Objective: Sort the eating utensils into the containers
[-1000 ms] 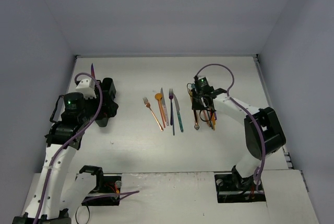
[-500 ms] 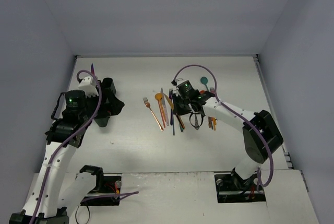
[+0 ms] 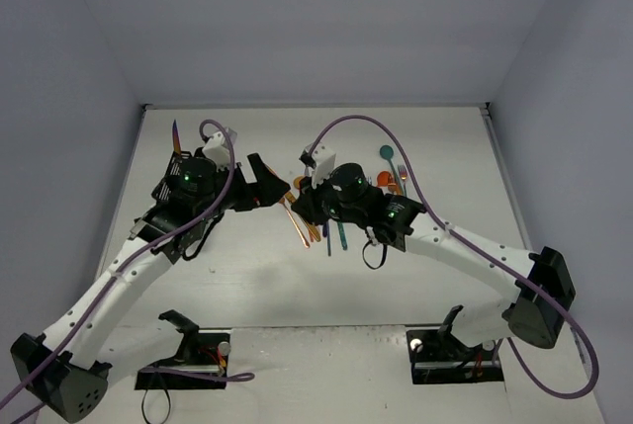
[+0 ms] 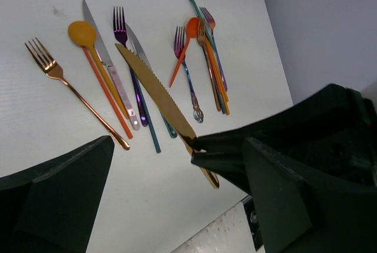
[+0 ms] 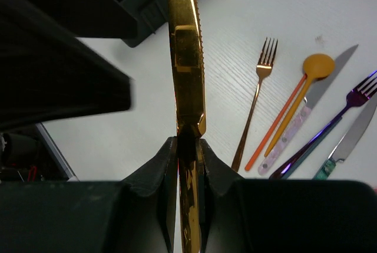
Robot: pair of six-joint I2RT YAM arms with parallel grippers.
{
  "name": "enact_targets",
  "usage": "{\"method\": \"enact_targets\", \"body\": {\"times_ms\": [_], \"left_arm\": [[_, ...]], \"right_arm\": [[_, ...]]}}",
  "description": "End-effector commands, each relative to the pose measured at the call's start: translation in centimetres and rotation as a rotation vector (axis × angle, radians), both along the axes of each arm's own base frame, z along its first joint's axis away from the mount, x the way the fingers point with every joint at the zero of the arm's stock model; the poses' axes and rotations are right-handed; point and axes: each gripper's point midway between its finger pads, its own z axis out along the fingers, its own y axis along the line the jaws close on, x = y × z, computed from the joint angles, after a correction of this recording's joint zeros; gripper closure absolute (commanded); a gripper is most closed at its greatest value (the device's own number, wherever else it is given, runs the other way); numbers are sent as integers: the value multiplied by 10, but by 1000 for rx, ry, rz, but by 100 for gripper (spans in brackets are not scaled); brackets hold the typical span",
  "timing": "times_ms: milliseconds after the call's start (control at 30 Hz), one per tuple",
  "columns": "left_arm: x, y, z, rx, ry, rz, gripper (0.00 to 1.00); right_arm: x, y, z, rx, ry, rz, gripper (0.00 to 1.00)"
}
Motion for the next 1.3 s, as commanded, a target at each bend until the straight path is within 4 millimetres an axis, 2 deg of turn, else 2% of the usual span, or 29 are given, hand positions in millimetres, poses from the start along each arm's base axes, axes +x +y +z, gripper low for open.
{"method": "enact_targets", "body": {"times_ms": [0,100,200,367,467,567,633,700,767,800,833,933,1000,1100,1133,1267], "left_arm": [[17,-18,62,-110,-153,43,12],[19,-25,65,-112,-158,47,19],[20,-30,61,-108,-147,47,30],[21,-35,57,-115,-137,50,61],[22,-35,56,-116,-140,58,73],[24,-36,58,-116,-154,57,92],[25,-37,60,-114,-168,52,98],[26,-35,61,-111,-181,59,100],[28,-31,62,-98,-196,76,100],[29,-29,63,-85,-203,85,100],[29,-26,64,-69,-211,93,100],[32,-10,69,8,-242,139,100],[36,8,77,92,-275,196,100],[44,42,99,242,-338,301,100],[49,56,100,321,-353,342,100],[74,112,132,526,-425,479,100]], "right_arm": [[-1,10,52,136,-136,22,100],[-4,10,59,157,-149,27,100],[-7,9,65,179,-158,33,100],[-8,7,67,193,-163,33,100],[-9,7,69,202,-165,35,100],[-10,7,69,205,-167,38,100],[-10,7,69,205,-167,38,100],[-10,7,69,207,-167,36,100],[-10,6,68,205,-166,32,97],[-9,5,67,204,-165,28,85],[-9,4,66,203,-165,23,68],[-8,-2,64,196,-168,-3,46],[-6,-8,63,194,-173,-31,38],[-1,-23,67,201,-191,-100,32],[1,-30,67,199,-198,-130,30],[1,-49,61,182,-198,-181,27]]}}
